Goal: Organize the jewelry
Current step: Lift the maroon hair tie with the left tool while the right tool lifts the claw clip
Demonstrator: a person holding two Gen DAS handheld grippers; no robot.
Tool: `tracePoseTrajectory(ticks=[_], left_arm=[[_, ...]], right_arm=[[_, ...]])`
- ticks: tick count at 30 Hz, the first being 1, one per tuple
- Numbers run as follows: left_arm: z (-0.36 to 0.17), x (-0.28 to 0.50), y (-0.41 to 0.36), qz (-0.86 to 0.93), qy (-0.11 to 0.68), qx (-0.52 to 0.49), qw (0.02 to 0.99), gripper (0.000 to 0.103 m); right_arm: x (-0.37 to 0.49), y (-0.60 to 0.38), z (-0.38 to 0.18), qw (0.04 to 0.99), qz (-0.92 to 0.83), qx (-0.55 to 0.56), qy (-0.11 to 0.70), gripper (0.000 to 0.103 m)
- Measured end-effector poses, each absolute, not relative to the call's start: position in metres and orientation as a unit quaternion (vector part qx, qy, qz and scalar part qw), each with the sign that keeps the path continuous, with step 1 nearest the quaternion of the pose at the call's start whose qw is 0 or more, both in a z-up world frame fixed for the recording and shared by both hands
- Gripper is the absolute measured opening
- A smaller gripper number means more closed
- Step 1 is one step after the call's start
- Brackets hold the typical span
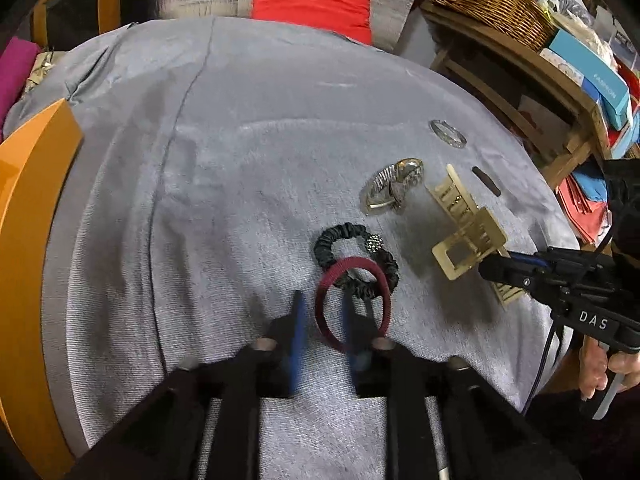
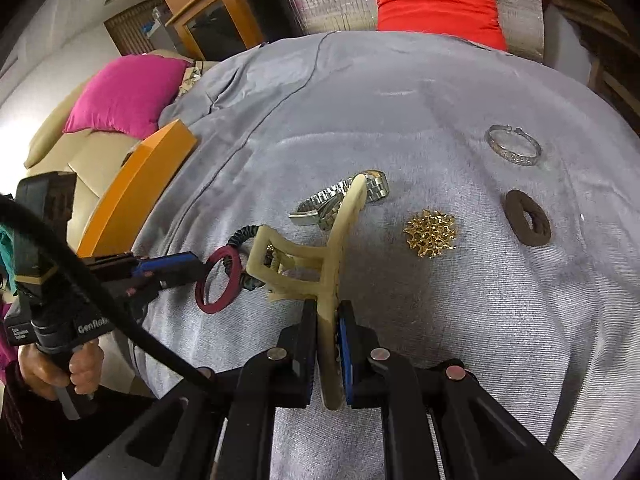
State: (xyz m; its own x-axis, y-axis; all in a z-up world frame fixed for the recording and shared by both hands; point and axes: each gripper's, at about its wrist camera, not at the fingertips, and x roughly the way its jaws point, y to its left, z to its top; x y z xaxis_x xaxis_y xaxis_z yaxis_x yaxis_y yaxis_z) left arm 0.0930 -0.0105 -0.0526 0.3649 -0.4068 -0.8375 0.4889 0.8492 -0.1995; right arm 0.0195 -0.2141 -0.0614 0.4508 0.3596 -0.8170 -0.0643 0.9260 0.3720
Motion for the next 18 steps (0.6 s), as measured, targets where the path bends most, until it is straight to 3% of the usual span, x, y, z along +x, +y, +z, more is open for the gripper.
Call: tracePoseTrajectory(ticks=[1, 2, 15, 18], left_arm=[[-0.052, 0.092, -0.011, -0.272, 0.492, 0.041, 0.826, 0.051], [-0.05, 0.09, -0.012, -0.272, 0.487, 0.04, 0.829, 0.061], [-0.068, 0.085, -0.046, -0.279, 0.504, 0.084, 0.813, 0.065], [-0.072, 0.082, -0.047, -0.274, 0.504, 0.096, 0.814, 0.06]], right_arm=[[0.019, -0.216, -0.061, 0.839, 0.125, 0.148, 0.509, 0.012], [0.019, -0.217, -0.062, 0.839, 0.123, 0.148, 0.509, 0.012], [0.017, -0.229, -0.062, 0.84, 0.107, 0.158, 0.508, 0.012], [0.018, -0.23, -0.061, 0.84, 0.107, 0.16, 0.507, 0.012]])
